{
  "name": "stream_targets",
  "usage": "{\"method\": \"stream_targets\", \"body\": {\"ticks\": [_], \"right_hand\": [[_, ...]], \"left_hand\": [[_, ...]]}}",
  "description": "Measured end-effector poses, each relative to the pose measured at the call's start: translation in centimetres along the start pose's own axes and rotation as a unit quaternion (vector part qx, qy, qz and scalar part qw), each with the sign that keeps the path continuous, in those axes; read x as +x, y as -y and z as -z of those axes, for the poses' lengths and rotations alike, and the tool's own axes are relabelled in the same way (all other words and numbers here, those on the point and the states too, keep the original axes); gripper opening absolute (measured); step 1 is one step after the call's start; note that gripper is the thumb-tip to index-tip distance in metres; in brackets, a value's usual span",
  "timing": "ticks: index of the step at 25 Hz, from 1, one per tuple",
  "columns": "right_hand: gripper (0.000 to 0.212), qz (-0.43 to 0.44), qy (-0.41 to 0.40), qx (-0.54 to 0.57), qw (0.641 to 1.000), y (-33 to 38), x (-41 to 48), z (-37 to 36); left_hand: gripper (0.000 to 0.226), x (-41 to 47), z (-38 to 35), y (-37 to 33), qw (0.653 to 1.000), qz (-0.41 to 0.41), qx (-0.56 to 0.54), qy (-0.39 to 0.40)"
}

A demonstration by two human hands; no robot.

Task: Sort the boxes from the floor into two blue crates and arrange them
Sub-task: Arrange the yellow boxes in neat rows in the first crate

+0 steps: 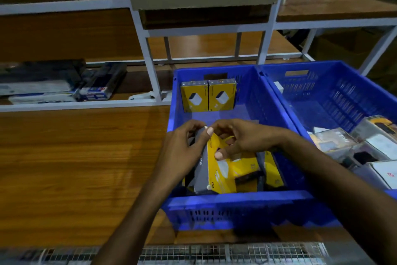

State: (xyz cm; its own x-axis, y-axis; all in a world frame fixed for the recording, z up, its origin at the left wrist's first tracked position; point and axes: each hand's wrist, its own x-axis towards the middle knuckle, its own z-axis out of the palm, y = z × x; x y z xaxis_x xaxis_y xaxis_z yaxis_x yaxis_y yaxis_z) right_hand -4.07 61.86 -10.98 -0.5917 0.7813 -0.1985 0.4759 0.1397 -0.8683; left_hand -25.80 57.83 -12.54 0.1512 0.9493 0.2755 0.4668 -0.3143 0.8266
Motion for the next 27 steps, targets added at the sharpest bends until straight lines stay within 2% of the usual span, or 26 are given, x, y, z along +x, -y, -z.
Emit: {"method": "stream_targets", "body": {"ticks": [3, 8, 9, 11, 13, 15, 17, 19, 21, 22, 23, 25, 26, 27], "right_hand": [[0.047, -0.001, 0.019, 0.014, 1.000, 0.2, -0.2, 0.2], [0.050, -0.013, -0.020, 0.108, 0.994, -0.1, 0.4, 2.5], [0.050, -0.012, -0.034, 0.134, 0.990, 0.0, 0.6, 3.2], [0.046, -0.007, -0.084, 0.178, 0.980, 0.3, 1.3, 4.8], [0.044, -0.016, -0.154, 0.226, 0.962, 0.5, 2.5, 6.3], [0.054, -0.043, -0.215, 0.286, 0.933, 0.1, 3.8, 7.4], [0.066, -0.065, -0.261, 0.329, 0.905, -0.3, 5.0, 7.8], [0.093, -0.070, -0.279, 0.344, 0.894, -1.1, 6.3, 7.7], [0.116, -0.057, -0.299, 0.359, 0.882, -2.1, 7.4, 7.6], [0.116, -0.048, -0.308, 0.355, 0.881, -2.1, 7.4, 7.5], [0.105, -0.032, -0.314, 0.348, 0.882, -1.5, 7.2, 7.4], [0.064, 0.029, -0.309, 0.336, 0.889, 0.2, 6.4, 7.2], [0.053, 0.065, -0.289, 0.334, 0.895, 0.8, 6.0, 7.4], [0.053, 0.097, -0.267, 0.328, 0.901, 1.4, 5.6, 7.4]], "left_hand": [[0.035, -0.4, -0.1, 0.3, 0.999, 0.020, -0.034, 0.002], [0.026, 2.2, -0.3, -0.8, 0.989, -0.022, -0.144, -0.028], [0.024, 3.0, -0.2, -1.0, 0.992, -0.036, -0.115, -0.046], [0.026, 4.7, 0.3, -0.1, 0.991, -0.089, 0.059, -0.076], [0.028, 5.0, 0.7, 0.9, 0.969, -0.102, 0.218, -0.047], [0.038, 4.7, 0.3, 1.6, 0.965, -0.060, 0.255, -0.001], [0.041, 4.9, 0.2, 1.6, 0.968, -0.048, 0.245, -0.008], [0.053, 5.0, 0.2, 1.6, 0.982, -0.049, 0.183, -0.018], [0.068, 5.1, 0.6, 1.6, 0.993, -0.027, 0.112, 0.017], [0.068, 5.2, 0.6, 1.7, 0.997, -0.012, 0.058, 0.039], [0.062, 5.4, 0.6, 1.9, 0.999, 0.006, -0.015, 0.051], [0.049, 6.3, 0.6, 2.4, 0.990, 0.045, -0.132, 0.031], [0.046, 6.9, 0.5, 2.8, 0.989, 0.055, -0.136, 0.006], [0.043, 7.4, 0.5, 3.2, 0.991, 0.058, -0.117, -0.010]]}}
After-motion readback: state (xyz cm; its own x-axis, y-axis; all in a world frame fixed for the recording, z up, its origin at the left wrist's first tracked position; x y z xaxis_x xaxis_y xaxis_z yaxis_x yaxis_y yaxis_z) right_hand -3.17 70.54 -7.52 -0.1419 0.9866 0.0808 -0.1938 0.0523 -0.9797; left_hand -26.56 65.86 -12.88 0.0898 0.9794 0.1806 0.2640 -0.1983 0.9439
